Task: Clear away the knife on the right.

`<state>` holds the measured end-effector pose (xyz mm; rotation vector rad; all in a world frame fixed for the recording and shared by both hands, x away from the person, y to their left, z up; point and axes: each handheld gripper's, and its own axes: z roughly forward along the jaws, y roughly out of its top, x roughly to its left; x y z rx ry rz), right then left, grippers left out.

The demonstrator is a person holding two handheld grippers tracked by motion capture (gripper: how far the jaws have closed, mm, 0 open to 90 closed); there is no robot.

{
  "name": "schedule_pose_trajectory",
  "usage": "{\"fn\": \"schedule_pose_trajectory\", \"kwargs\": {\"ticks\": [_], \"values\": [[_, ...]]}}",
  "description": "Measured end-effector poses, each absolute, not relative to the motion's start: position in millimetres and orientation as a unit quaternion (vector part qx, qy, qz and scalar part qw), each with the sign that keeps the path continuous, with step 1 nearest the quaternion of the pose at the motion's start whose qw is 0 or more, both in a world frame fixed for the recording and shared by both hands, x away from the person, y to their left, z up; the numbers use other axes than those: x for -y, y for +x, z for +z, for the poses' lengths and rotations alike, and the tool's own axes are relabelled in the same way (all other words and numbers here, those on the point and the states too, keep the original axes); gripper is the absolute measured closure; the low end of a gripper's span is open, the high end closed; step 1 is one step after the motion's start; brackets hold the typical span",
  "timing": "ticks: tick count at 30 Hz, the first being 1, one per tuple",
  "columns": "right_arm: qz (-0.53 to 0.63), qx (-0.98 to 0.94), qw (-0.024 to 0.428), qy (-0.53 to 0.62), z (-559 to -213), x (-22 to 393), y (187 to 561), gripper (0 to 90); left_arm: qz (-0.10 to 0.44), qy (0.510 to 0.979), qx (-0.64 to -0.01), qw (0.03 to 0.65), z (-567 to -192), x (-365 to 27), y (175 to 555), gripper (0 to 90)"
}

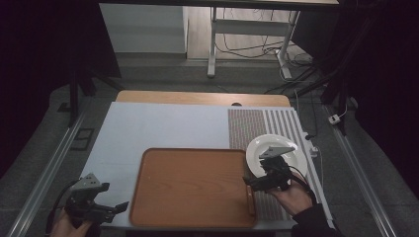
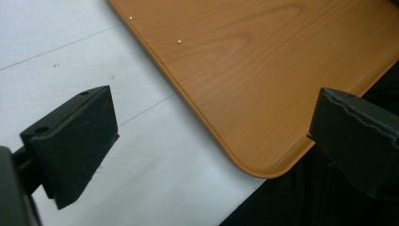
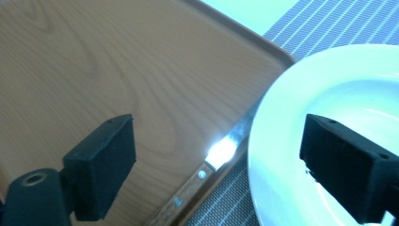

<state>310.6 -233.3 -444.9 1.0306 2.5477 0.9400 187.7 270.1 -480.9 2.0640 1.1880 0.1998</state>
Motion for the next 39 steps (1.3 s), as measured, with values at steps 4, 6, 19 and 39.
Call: {"fn": "schedule_pose_trajectory", "kwargs": {"ticks": [4, 6, 19, 39], "values": [[0.327, -0.864, 0.131, 0.359, -443, 243, 304, 7.9, 0.078, 0.803, -0.463, 0.367, -481, -270, 188, 1.9], [0.331, -0.862, 0.128, 0.361, -443, 247, 301, 7.8, 0.078, 0.803, -0.463, 0.367, -481, -270, 188, 1.9], [0.367, -0.833, 0.148, 0.388, -442, 276, 281, 0.0, 0.078, 0.803, -0.464, 0.367, -481, -270, 188, 1.9], [0.350, -0.810, 0.167, 0.439, -452, 312, 251, 0.0, 0.077, 0.800, -0.466, 0.370, -481, -271, 188, 1.8]]}}
